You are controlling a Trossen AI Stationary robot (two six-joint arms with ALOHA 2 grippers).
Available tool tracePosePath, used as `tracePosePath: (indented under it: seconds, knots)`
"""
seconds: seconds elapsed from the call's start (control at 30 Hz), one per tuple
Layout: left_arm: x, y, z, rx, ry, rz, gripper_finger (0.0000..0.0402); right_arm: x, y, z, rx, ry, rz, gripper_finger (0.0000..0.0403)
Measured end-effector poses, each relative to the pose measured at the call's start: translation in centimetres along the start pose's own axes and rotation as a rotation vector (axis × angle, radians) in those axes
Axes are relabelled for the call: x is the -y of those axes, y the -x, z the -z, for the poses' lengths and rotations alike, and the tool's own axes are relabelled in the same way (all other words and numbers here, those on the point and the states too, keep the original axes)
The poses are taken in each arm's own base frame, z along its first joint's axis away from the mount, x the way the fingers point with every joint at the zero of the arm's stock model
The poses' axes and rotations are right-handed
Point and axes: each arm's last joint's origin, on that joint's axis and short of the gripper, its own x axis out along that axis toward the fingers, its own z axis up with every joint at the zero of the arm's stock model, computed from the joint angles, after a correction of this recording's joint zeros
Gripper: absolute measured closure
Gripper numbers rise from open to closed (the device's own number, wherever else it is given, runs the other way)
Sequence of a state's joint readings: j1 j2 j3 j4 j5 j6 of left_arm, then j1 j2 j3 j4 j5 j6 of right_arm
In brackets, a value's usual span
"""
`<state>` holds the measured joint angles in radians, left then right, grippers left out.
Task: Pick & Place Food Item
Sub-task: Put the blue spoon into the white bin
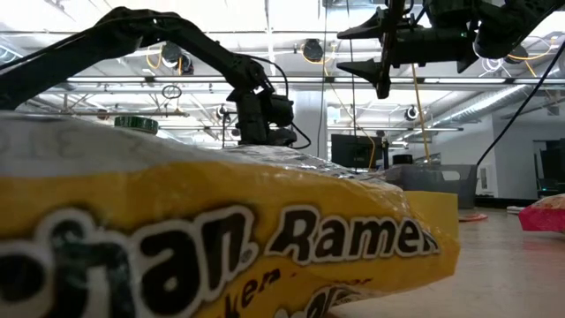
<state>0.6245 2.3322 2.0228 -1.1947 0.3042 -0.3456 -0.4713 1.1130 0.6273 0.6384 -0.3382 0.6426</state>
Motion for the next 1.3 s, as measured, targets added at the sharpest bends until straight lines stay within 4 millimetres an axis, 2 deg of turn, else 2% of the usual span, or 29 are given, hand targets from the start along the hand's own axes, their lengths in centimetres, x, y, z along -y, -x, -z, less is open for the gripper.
tracePosePath:
  seconds: [0.13, 0.23, 0.4, 0.53, 0.7, 0.83, 0.97, 1.13, 1.23, 1.3]
  knots:
    - [-0.2, 0.3, 0.0, -0.008, 0.021, 0.017, 0.0229, 0.0, 0.0, 0.0, 0.0, 0.0, 0.001, 0.0149]
    - [0.1, 1.7, 0.0, 0.004, 0.01, 0.024, 0.0214, 0.0, 0.0, 0.0, 0.0, 0.0, 0.001, 0.0149]
    - [1.6, 5.5, -0.5, 0.091, -0.045, 0.059, 0.0204, 0.0, 0.0, 0.0, 0.0, 0.0, 0.001, 0.0149]
    - [3.2, 9.5, -0.3, 0.212, -0.111, 0.1, 0.0209, 0.0, 0.0, 0.0, 0.0, 0.0, 0.001, 0.0149]
    - [4.8, 15.4, 3.2, 0.408, -0.191, 0.086, 0.0225, 0.1, 0.0, -0.1, 0.017, 0.0, 0.022, 0.0149]
    - [6.2, 20.6, 7.3, 0.563, -0.29, 0.04, 0.0236, 0.2, 0.0, -0.2, 0.055, 0.0, 0.074, 0.0149]
    - [7.3, 24.7, 11.7, 0.698, -0.349, 0.012, 0.0244, 0.3, 0.0, -0.2, 0.081, -0.014, 0.107, 0.0149]
    - [8.4, 27.3, 16.1, 0.794, -0.383, -0.044, 0.0245, 0.3, 0.0, -0.2, 0.084, -0.061, 0.106, 0.0149]
    - [8.9, 27.9, 18.0, 0.797, -0.409, -0.046, 0.0245, 0.3, 0.0, -0.2, 0.083, -0.092, 0.102, 0.0149]
    - [9.3, 27.5, 18.9, 0.788, -0.432, -0.052, 0.0245, 0.3, 0.0, -0.2, 0.085, -0.123, 0.1, 0.0149]
